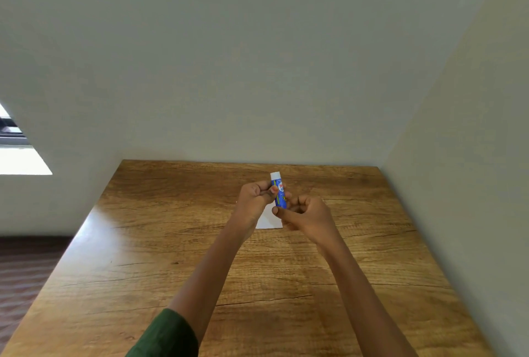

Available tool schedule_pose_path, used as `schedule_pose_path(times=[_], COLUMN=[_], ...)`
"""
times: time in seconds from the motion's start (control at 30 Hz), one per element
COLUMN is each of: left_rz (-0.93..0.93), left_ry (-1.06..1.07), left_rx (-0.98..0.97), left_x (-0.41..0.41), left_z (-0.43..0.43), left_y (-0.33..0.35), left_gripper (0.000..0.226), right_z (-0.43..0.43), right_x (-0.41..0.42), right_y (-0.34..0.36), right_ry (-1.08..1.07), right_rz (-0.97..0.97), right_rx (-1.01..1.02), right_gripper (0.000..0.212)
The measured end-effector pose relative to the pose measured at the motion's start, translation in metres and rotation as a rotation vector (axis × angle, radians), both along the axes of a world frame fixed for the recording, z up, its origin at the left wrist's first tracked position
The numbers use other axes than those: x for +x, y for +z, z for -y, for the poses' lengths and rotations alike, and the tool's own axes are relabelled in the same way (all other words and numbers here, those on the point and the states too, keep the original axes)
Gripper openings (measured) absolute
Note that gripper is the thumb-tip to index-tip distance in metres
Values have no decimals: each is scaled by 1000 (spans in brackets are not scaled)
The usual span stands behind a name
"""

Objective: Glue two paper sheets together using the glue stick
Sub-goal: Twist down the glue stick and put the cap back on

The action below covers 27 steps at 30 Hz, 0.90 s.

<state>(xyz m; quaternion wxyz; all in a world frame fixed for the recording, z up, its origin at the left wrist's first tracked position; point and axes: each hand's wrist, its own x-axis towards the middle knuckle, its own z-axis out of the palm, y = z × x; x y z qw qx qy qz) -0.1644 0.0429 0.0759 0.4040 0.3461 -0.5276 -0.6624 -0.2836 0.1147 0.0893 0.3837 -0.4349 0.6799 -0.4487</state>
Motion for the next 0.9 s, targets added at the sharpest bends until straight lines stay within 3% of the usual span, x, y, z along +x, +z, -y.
schedule_pose_path(times=[0.1, 0.17, 0.3, 0.47, 0.53, 0.63, 0.9], left_rz=[-3, -2, 9, 39, 42, 32, 44], left_ry=[-6, -4, -1, -15, -18, 0, 19], left_rx=[1, -11, -26, -32, -30, -24, -81], left_x=[2, 3, 3, 0, -1, 2, 9], left_z=[1, 1, 0, 0, 0, 1, 6], left_y=[1, 2, 2, -1, -2, 0, 5], left_gripper=[17, 16, 18, 21, 20, 17, 17], right_z=[-1, -2, -2, 4, 4, 2, 2], right_x=[-5, -6, -2, 6, 3, -5, -1], right_y=[5, 5, 2, -3, -3, 2, 9], right_ry=[226, 257, 96, -96, 5, 208, 245], right_rz=[255, 334, 192, -205, -147, 95, 80], right_rx=[86, 79, 25, -9, 36, 85, 57], right_gripper=[23, 24, 14, 29, 28, 24, 22])
